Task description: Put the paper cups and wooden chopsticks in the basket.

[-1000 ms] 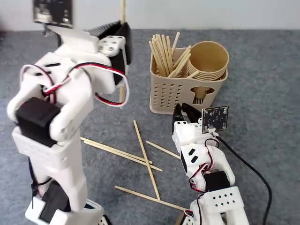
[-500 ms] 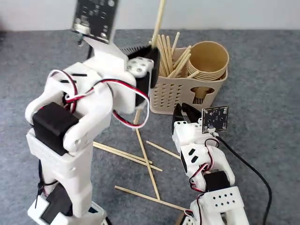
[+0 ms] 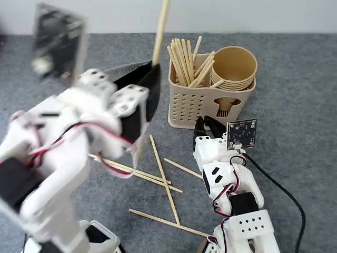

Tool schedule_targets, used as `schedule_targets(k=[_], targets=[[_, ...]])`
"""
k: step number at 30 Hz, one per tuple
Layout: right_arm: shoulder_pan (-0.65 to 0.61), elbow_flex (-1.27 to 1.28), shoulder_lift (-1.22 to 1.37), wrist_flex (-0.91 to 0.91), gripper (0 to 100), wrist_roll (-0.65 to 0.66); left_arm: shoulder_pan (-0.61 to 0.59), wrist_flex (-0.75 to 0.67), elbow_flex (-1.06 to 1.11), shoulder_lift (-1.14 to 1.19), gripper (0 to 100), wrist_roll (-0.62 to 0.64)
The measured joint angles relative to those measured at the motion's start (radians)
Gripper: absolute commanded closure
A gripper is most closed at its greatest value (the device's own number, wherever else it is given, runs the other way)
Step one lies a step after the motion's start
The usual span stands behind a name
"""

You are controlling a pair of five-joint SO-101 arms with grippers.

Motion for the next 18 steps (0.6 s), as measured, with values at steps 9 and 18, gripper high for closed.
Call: schedule_targets(k=[9,18], targets=[[0.000,0.000,0.000,0.000,94.6,0.000,0.000,0.000,0.141,-0.044,99,0.000],[0.000,0.000,0.000,0.000,94.6,0.000,0.023,-0.038,0.381,-0.272,99,-0.029]])
